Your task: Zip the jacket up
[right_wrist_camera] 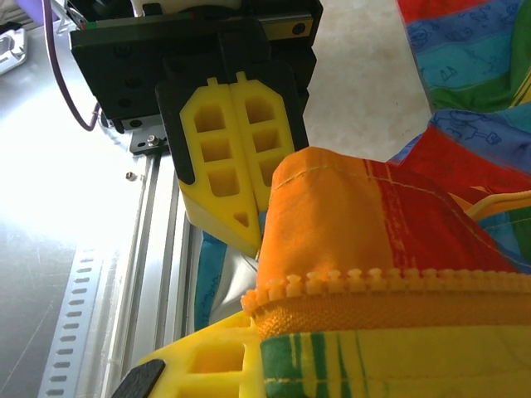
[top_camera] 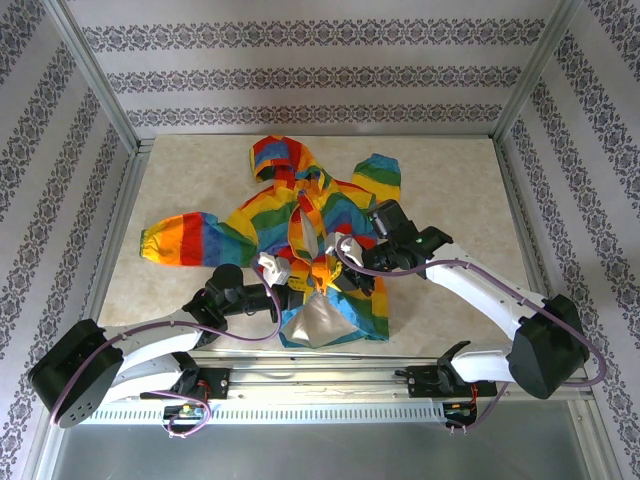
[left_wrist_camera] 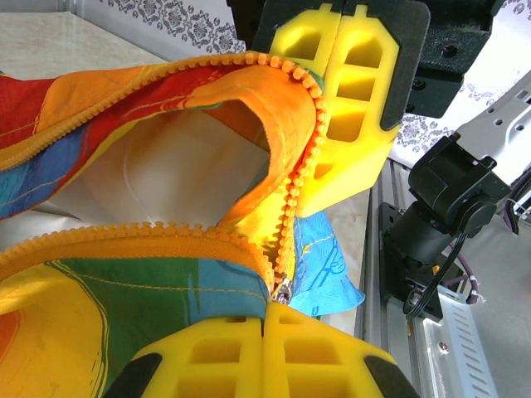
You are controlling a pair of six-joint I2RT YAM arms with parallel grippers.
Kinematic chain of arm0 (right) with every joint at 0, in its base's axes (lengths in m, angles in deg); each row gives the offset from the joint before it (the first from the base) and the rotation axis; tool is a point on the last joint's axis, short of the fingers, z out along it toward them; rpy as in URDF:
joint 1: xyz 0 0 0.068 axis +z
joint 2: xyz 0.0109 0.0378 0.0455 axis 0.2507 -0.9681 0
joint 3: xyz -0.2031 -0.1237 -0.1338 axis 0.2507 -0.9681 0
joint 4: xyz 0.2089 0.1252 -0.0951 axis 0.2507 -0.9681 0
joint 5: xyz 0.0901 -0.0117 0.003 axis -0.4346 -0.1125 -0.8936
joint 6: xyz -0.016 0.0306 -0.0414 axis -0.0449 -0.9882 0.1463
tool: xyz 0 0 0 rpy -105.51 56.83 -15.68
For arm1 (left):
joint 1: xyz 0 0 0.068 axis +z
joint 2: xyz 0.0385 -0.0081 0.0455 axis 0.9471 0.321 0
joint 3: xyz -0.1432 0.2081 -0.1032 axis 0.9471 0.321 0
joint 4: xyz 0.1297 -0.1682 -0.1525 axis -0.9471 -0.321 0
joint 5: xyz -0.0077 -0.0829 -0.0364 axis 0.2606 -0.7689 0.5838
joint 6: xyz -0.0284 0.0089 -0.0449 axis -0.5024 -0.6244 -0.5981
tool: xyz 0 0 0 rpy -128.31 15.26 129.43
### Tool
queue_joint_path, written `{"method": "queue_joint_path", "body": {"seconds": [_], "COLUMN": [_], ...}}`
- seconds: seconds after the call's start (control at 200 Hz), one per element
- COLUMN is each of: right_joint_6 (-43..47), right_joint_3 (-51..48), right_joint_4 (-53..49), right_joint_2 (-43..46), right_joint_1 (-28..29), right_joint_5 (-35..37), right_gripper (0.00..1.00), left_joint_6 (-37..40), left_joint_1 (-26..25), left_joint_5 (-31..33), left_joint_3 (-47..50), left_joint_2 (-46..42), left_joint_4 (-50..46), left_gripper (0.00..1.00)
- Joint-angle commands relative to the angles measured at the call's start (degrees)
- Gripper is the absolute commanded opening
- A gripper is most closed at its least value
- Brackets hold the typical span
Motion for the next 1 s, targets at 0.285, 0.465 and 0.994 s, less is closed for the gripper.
{"method": "queue_joint_path", "body": {"seconds": [0.285,0.465,0.994], "right_joint_6": [-1.49,-2.80,-15.16], "right_joint_3": [1.69,2.55,-0.52], "right_joint_4": [0.46,0.32,12.26], "right_joint_2": [-0.49,-1.84,-6.73], "right_joint_1": [-0.21,-0.25,-0.29], "right_joint_5": [-4.11,-4.04,-4.94], "right_gripper": [0.00,0.00,0.00], "left_joint_6": [4.60,7.41,0.90], "left_joint_1": [0.61,0.61,0.59], "left_joint_5": [-3.31,-5.28,-9.47], "left_joint_3": [-2.69,-5.09,-9.75], "left_joint_2": [-1.58,-2.36,-2.76], "left_joint_4": [-9.33,-16.63,-33.10], "left_gripper": [0.00,0.00,0.00]}}
